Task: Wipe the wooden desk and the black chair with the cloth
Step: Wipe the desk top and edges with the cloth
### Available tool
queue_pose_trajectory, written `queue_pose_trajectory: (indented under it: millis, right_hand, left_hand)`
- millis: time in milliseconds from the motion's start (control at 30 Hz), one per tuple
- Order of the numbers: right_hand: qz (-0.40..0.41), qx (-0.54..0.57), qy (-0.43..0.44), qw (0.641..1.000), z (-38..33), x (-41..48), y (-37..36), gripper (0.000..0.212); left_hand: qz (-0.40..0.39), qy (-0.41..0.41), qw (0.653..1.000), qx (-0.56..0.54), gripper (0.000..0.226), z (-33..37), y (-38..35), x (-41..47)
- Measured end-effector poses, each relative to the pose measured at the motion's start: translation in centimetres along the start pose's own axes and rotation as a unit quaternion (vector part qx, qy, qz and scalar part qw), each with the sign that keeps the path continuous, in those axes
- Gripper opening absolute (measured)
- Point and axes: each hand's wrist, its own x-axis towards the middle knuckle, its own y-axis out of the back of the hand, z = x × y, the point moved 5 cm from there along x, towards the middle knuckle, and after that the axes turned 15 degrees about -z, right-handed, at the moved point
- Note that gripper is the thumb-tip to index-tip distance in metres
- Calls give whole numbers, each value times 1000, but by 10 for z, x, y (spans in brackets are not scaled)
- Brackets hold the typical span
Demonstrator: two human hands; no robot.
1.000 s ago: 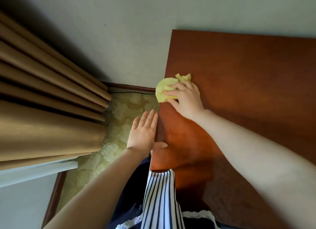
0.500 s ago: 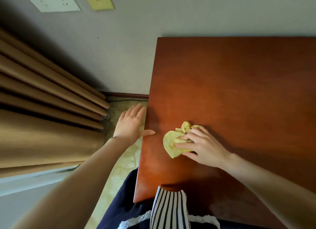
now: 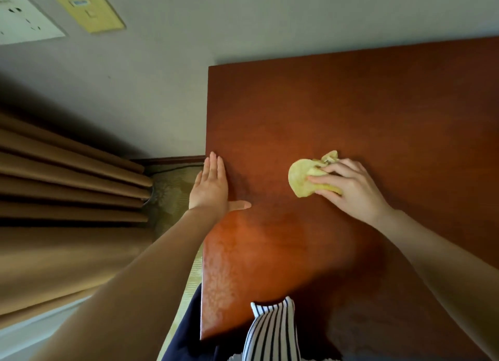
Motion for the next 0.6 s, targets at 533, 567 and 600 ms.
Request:
queue_pose_trajectory:
  millis: [533,567,600]
  right_hand:
    - [54,43,-240,968,3,163,-3,24]
    - [40,37,-215,975,-6,169,-7,24]
    - [28,30,-189,981,-16,172,-11,24]
  left_hand:
    - [16,15,1000,5,128,-3,-7,5]
    - [18,15,1000,4,128,-3,-7,6]
    - [20,15,1000,2,128,-3,-8,6]
